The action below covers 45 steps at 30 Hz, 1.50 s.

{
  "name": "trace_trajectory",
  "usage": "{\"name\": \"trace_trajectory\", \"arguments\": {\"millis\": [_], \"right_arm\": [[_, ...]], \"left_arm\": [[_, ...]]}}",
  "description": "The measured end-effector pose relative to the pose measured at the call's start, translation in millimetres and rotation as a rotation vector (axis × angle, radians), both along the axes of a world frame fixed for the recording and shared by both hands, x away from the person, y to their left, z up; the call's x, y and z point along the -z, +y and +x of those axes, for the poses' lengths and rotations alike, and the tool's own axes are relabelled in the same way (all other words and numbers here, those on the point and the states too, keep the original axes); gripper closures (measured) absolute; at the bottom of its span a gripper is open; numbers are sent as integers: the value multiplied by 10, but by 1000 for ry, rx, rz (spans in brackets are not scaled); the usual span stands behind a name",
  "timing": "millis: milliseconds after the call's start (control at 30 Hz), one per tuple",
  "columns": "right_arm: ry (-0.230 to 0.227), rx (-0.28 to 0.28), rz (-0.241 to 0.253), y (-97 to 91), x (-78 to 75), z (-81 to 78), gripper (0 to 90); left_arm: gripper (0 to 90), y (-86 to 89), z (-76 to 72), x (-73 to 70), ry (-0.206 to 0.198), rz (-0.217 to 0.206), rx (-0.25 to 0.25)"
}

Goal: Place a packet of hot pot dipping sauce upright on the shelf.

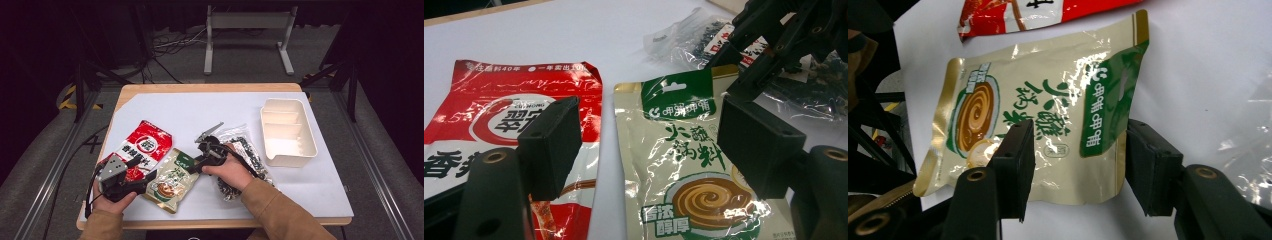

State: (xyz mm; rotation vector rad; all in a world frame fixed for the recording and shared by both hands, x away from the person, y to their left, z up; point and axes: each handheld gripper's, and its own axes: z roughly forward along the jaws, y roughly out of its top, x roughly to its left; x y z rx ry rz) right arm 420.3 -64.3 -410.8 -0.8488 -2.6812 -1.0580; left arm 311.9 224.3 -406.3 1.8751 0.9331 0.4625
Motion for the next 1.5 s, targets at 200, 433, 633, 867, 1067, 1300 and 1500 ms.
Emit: {"name": "trace_trajectory", "arguments": {"millis": [200,433,633,867,1067,1300,1500], "right_arm": [[12,-17,19,78,-18,-63,490],[68,-20,-50,227,128,-71,548],[74,6,-83,260,179,-39,715],[96,24,-72,249,183,-28,853],[91,28,-57,243,159,-45,885],[72,23,-10,224,92,-68,886],[46,13,52,200,-21,-104,888]], "left_arm": [[263,-3,0,3,2,0,-2],[263,2,-2,0,-1,-4,-2],[263,2,-3,3,0,-6,-2],[262,2,-4,2,0,-5,-4],[263,13,-3,-1,-4,-1,-9],[263,35,-7,-8,-4,-1,-15],[262,110,-11,-26,-12,-21,-44]]}}
